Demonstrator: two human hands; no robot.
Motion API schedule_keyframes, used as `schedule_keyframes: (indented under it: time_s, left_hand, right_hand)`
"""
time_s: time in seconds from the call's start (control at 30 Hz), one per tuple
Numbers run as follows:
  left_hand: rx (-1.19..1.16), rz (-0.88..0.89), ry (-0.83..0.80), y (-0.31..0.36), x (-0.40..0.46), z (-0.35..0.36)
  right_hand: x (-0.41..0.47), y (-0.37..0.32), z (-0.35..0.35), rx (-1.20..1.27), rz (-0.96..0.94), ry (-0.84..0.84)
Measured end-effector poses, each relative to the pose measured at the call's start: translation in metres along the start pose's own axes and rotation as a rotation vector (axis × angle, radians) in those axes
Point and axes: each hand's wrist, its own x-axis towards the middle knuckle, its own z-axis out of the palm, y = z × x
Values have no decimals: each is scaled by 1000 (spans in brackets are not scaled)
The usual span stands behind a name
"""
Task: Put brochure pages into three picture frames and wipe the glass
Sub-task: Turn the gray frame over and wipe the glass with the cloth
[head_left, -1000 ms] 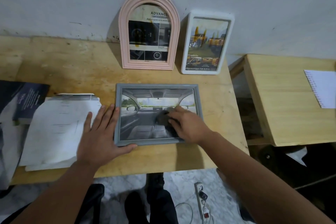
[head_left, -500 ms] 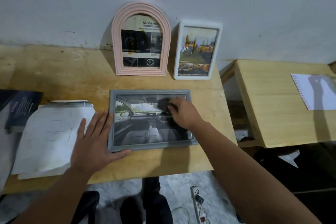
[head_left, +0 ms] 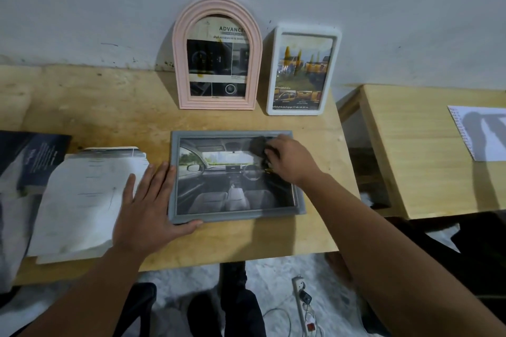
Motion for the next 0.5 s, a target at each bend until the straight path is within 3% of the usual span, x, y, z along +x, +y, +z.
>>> schedule_keyframes:
  time_s: [0.13, 0.33, 0.4, 0.5]
  left_hand:
    - [1, 1, -1, -1, 0, 0]
    - [-3, 2, 7, 1, 0, 0]
    - [-2, 0, 6, 0, 0, 0]
    - [4, -1, 7, 1, 0, 0]
  right_hand:
    - [-29, -5, 20, 8, -47, -54]
    - [-57, -5, 4, 132, -138, -384]
    - [-47, -1, -9, 176, -69, -274]
    - [-32, 11, -15, 102, 103, 35]
